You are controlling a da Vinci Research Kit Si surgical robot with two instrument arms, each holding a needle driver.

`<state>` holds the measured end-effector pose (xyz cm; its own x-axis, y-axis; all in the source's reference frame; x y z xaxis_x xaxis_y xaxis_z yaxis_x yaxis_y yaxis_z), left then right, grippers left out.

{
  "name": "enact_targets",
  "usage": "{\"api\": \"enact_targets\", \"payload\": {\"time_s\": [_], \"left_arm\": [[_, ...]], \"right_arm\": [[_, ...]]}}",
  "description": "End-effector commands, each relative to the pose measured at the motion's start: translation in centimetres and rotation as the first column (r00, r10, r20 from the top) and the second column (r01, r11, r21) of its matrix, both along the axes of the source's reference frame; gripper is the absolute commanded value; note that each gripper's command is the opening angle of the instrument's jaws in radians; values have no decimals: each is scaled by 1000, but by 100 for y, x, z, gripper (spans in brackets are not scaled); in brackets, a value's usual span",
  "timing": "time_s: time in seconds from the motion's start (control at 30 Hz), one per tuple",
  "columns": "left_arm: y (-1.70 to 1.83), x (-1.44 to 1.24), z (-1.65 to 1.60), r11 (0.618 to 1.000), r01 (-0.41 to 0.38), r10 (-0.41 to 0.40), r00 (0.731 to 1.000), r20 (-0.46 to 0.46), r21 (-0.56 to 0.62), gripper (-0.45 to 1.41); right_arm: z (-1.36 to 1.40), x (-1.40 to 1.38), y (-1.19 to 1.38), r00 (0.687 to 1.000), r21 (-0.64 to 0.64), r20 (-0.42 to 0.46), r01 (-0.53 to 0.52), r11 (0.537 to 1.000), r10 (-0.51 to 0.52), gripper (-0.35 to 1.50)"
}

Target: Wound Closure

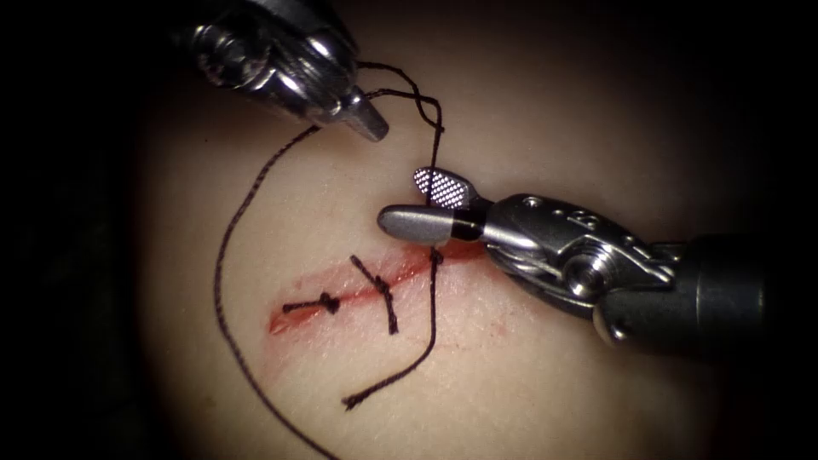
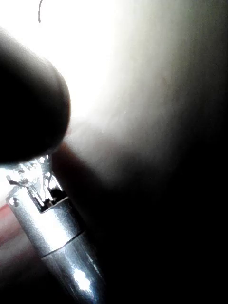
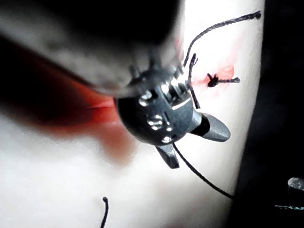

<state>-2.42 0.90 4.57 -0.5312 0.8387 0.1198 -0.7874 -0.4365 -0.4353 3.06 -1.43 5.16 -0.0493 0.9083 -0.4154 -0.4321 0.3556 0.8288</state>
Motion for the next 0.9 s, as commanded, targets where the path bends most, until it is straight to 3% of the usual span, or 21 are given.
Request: {"api": "enact_targets", "payload": {"time_s": [0.03, 0.6, 0.73, 0.8, 0.83, 0.87, 0.9], "left_arm": [[2, -5, 4, 1000, 0, 0, 1000, 1, -1, -45], [8, -4, -6, 1000, 21, -21, 1000, 11, -9, -45], [8, -5, -7, 1000, 25, -24, 1000, 16, -9, -45], [8, -5, -7, 1000, 30, -30, 999, 13, -7, -45], [8, -5, -7, 999, 32, -32, 999, 12, -5, -45], [8, -5, -7, 999, 32, -32, 999, 12, -5, -45], [8, -5, -7, 1000, 29, -29, 999, 14, -5, -45]], "right_arm": [[5, 10, 2, 1000, 4, -3, -2, 1000, 2, 120], [35, 32, -4, 1000, 25, 0, -27, 999, 27, 118], [36, 32, -6, 1000, 34, -2, -29, 999, 29, 108], [36, 32, -6, 1000, 34, -2, -30, 999, 30, 89], [36, 30, -6, 1000, 34, -3, -28, 999, 28, 10], [36, 30, -6, 1000, 34, -3, -28, 999, 28, 10], [36, 29, -6, 1000, 36, -6, -23, 999, 23, -30]]}}
